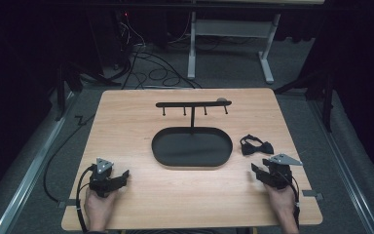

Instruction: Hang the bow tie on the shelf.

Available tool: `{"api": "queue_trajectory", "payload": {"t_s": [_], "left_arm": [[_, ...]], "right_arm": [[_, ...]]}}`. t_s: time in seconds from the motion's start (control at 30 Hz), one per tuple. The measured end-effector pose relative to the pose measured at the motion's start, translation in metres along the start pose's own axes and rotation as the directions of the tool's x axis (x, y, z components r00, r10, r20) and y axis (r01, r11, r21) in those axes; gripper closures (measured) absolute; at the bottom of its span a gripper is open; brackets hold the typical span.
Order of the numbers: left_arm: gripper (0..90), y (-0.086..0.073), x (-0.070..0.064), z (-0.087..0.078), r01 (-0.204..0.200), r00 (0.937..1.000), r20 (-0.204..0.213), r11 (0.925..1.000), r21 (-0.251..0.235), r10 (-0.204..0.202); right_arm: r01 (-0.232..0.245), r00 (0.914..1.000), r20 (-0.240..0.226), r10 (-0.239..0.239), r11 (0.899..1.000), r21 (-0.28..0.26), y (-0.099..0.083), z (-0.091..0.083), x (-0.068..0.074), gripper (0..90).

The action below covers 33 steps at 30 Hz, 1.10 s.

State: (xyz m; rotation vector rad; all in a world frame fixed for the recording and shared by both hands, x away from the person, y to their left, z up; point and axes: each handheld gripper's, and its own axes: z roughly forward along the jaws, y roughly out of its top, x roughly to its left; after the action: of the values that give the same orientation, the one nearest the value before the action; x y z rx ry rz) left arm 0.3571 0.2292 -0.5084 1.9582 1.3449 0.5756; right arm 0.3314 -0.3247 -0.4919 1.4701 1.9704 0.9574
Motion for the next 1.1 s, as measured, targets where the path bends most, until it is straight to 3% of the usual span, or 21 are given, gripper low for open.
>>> {"api": "queue_trajectory", "payload": {"t_s": [0.33,0.67,0.87,1.1], "left_arm": [[28.4,0.0,0.0,0.0,0.0,1.0,0.0,1.0,0.0,0.0],[28.3,0.0,0.0,0.0,0.0,1.0,0.0,1.0,0.0,0.0],[28.2,0.0,0.0,0.0,0.0,1.0,0.002,1.0,0.0,0.0],[28.1,0.0,0.0,0.0,-0.002,1.0,0.003,1.0,-0.001,0.002]], "right_arm": [[-0.033,0.9993,0.015,0.034,0.999,-0.031,0.008,-0.01,-0.013,53.5],[-0.057,0.9983,0.008,0.057,0.998,-0.036,0.028,-0.01,-0.026,55.7],[-0.066,0.9978,0.002,0.066,0.996,-0.058,0.042,-0.011,-0.03,56.5],[-0.092,0.9955,-0.028,0.091,0.995,-0.044,0.054,-0.004,-0.036,56.4]]}}
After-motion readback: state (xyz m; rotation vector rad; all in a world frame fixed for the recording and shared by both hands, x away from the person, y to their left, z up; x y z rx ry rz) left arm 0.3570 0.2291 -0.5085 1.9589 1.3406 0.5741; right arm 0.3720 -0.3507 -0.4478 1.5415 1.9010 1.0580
